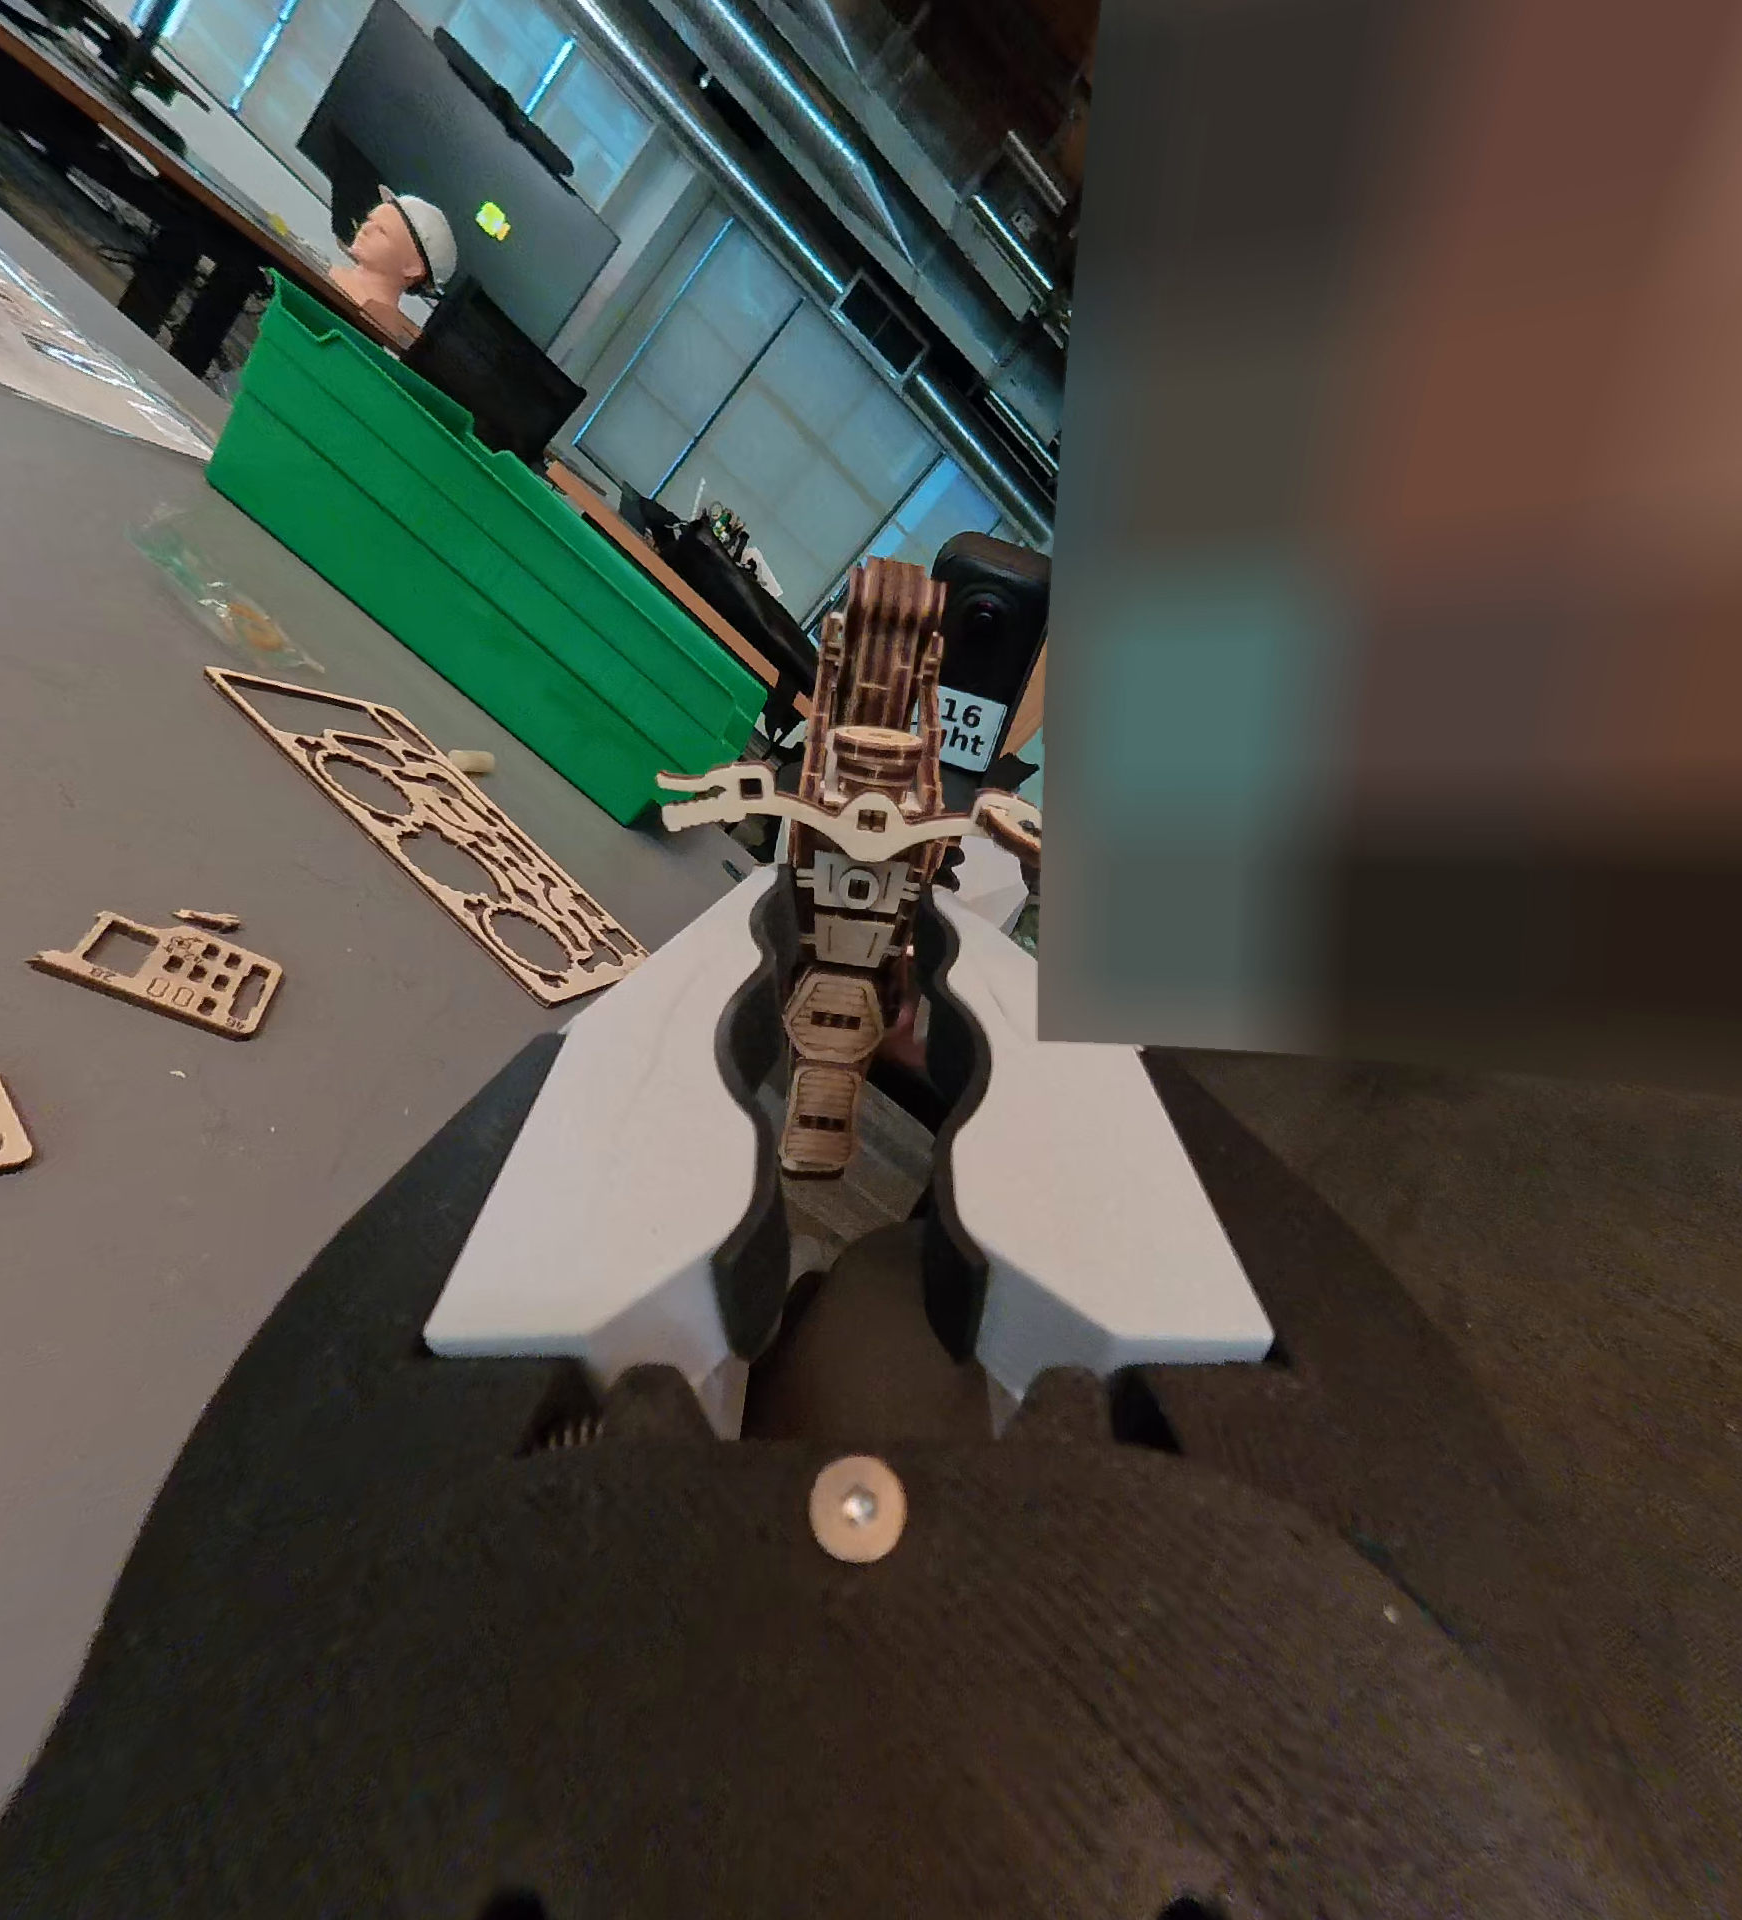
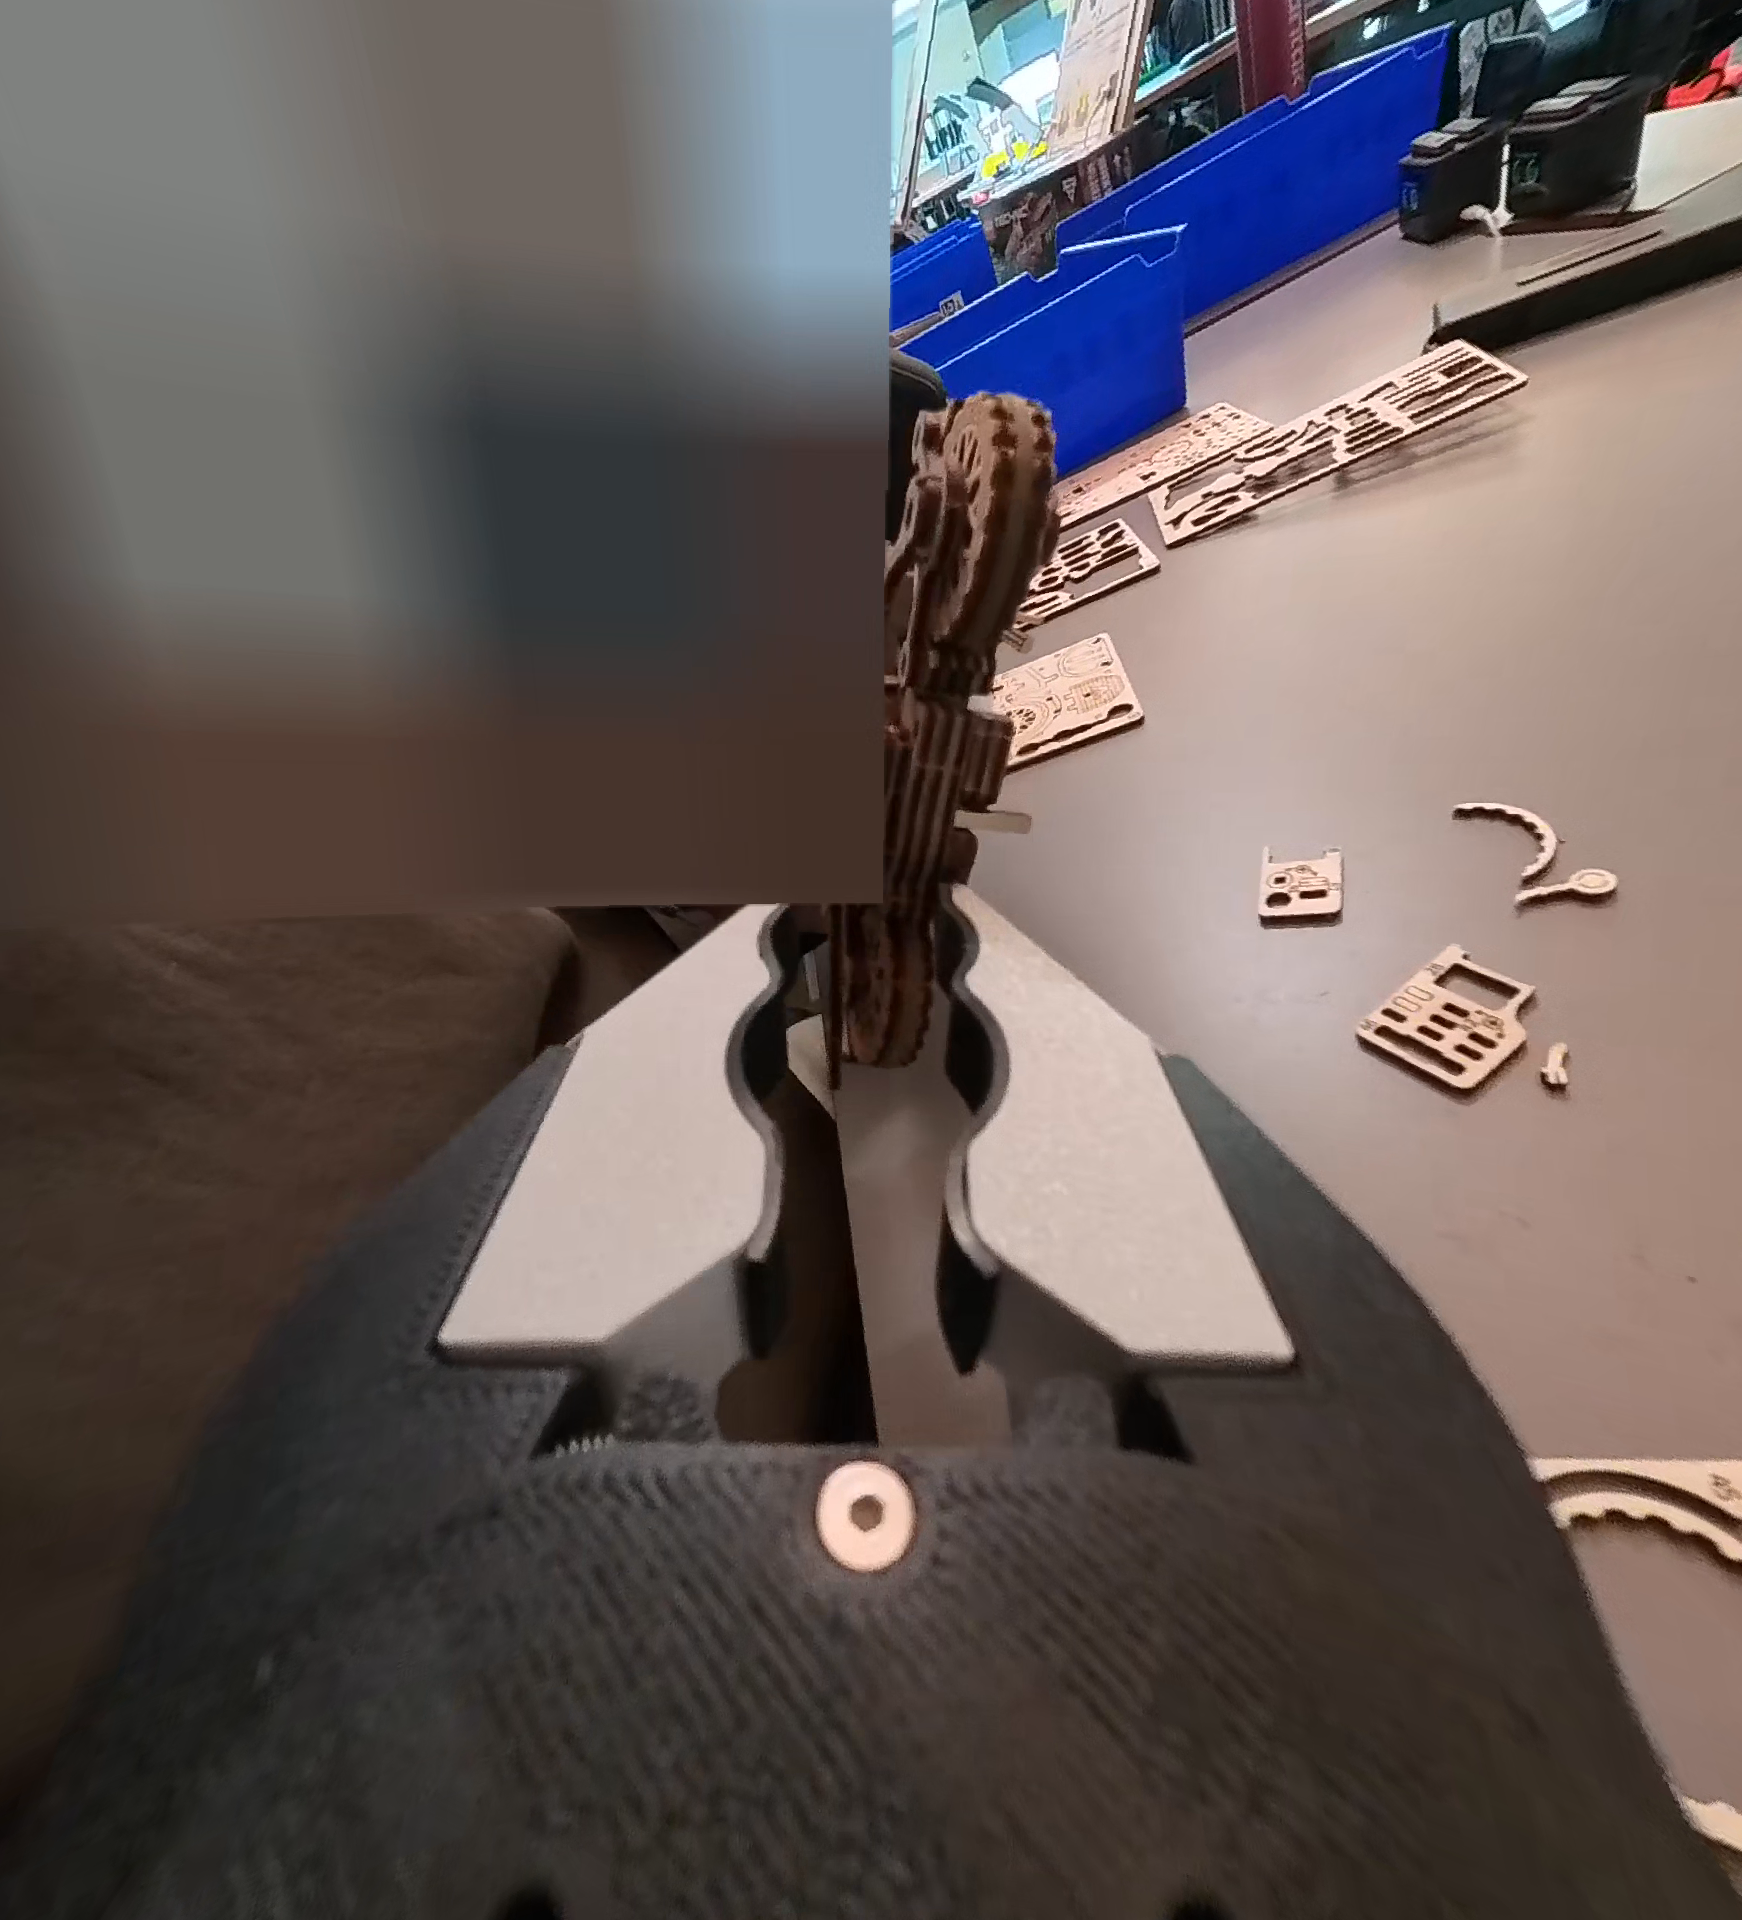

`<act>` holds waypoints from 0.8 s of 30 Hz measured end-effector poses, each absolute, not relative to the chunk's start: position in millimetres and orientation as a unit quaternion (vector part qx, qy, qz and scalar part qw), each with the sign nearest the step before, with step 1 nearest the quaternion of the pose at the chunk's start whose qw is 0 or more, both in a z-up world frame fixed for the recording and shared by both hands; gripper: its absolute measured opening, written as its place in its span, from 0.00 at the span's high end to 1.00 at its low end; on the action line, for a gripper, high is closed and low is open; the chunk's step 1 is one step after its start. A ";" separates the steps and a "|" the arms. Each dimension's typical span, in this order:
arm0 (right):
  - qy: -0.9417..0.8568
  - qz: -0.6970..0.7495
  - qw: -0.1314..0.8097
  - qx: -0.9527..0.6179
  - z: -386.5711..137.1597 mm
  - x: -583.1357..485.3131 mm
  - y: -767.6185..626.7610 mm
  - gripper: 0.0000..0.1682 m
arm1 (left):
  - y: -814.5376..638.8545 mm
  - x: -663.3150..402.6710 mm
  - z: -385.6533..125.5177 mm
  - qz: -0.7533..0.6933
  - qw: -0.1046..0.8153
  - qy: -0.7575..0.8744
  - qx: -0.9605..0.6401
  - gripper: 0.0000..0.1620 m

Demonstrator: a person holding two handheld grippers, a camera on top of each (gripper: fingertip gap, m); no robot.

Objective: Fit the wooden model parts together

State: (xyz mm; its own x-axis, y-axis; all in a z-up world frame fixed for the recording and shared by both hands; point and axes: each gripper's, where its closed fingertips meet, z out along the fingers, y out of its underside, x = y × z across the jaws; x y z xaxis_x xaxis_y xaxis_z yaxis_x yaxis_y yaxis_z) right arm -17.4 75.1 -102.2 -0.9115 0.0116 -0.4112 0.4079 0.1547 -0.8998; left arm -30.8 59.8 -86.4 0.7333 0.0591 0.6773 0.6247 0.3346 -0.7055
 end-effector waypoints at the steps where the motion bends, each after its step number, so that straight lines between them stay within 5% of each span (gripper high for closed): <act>1: 0.745 -0.633 0.155 0.142 -102.5 -17.5 75.1 0.86 | 60.0 -30.5 -86.6 -0.188 0.754 -0.313 -0.546 0.88; 24: 0.765 -0.614 0.129 0.144 -105.6 -17.2 75.3 0.88 | 60.6 -30.5 -87.5 -0.193 0.754 -0.316 -0.543 0.88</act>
State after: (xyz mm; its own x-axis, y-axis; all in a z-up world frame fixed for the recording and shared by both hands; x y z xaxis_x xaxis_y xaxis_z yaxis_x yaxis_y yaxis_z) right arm -17.2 75.3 -105.6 -0.9252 0.0615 -0.3746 0.3790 0.2040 -0.9026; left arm -30.5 60.6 -87.5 0.7261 0.0512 0.6857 0.6339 0.3366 -0.6963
